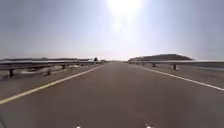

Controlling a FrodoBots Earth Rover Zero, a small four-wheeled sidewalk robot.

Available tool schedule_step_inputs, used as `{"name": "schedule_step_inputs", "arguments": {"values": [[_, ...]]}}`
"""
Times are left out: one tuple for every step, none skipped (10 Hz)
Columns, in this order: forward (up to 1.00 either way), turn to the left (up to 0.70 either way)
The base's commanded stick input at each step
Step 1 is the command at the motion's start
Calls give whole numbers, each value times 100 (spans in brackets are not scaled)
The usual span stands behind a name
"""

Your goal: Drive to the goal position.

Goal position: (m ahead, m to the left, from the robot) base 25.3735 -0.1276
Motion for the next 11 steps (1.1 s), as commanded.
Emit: {"name": "schedule_step_inputs", "arguments": {"values": [[70,0],[70,0],[70,0],[70,0],[70,0],[70,0],[70,0],[70,0],[70,0],[70,0],[70,0]]}}
